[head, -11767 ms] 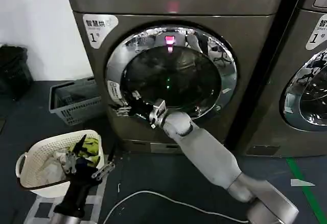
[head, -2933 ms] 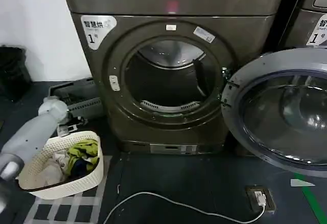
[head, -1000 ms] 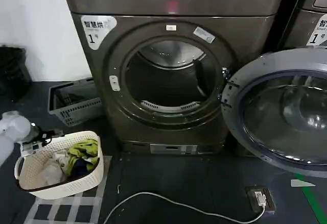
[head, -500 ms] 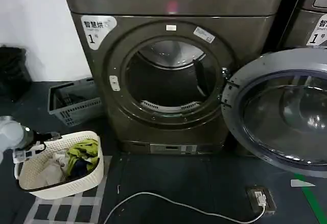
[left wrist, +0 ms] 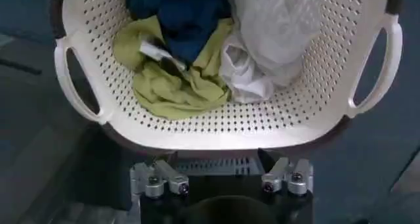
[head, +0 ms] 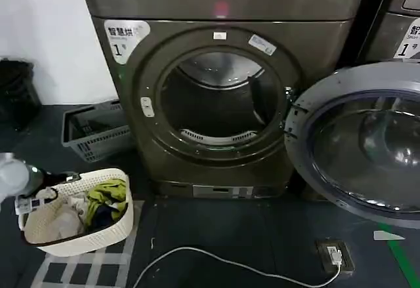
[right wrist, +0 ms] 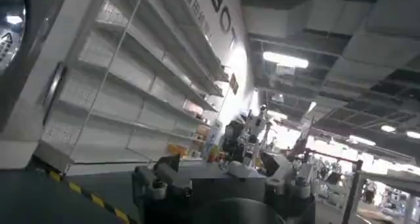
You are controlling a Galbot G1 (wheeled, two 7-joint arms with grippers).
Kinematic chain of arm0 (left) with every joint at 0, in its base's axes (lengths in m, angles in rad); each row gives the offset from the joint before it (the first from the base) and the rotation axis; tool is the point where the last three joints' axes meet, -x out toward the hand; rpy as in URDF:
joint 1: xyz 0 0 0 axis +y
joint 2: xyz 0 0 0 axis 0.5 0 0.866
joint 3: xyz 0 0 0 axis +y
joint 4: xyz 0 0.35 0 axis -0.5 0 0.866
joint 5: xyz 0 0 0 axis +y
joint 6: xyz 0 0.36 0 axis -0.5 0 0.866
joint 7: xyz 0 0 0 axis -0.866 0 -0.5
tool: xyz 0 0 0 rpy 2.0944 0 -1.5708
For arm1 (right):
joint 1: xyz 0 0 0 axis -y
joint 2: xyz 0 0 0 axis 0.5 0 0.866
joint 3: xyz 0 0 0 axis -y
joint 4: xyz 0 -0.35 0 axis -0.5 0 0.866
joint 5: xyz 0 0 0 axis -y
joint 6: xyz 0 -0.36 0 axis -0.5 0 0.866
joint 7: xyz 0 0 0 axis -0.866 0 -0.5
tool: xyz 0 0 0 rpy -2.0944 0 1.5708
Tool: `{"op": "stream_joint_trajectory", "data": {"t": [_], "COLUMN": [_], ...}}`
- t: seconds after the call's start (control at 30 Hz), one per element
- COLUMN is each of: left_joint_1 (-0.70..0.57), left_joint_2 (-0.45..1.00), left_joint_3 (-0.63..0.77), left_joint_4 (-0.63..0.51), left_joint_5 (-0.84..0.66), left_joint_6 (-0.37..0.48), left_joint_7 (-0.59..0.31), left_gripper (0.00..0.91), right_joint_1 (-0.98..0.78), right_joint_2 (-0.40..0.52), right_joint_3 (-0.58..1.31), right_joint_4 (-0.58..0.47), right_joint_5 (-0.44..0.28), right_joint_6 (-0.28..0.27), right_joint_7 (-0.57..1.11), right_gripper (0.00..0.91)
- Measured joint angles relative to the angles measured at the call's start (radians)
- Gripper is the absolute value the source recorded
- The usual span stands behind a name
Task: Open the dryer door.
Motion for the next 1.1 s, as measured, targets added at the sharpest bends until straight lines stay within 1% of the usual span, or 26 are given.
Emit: {"op": "stream_joint_trajectory", "data": {"t": [0.2, 0.33, 0.5, 0.77, 0.93, 1.1], "left_joint_1": [0.019, 0.030, 0.026, -0.018, -0.043, -0.044], "left_joint_2": [0.013, 0.027, 0.019, -0.021, -0.034, -0.029], "left_joint_3": [-0.025, -0.032, -0.029, 0.017, 0.048, 0.069], "left_joint_4": [-0.022, -0.049, -0.053, -0.013, 0.017, 0.018], "left_joint_5": [0.010, -0.014, -0.002, 0.054, 0.028, 0.009], "left_joint_6": [0.000, 0.000, 0.000, 0.000, 0.000, 0.000], "left_joint_7": [-0.001, -0.026, -0.016, -0.019, -0.019, -0.017], "left_gripper": [0.907, 0.907, 0.907, 0.907, 0.907, 0.907], "right_joint_1": [0.006, 0.011, 0.012, 0.016, 0.015, 0.015], "right_joint_2": [0.000, 0.000, -0.002, -0.004, -0.004, -0.003], "right_joint_3": [-0.005, -0.007, -0.004, -0.004, -0.004, -0.003], "right_joint_4": [-0.006, -0.008, -0.016, -0.023, -0.025, -0.027], "right_joint_5": [-0.004, -0.005, -0.006, -0.008, -0.008, -0.008], "right_joint_6": [0.002, 0.003, 0.009, 0.013, 0.015, 0.018], "right_joint_7": [-0.002, -0.003, -0.008, -0.009, -0.011, -0.013], "right_gripper": [0.907, 0.907, 0.907, 0.907, 0.907, 0.907]}}
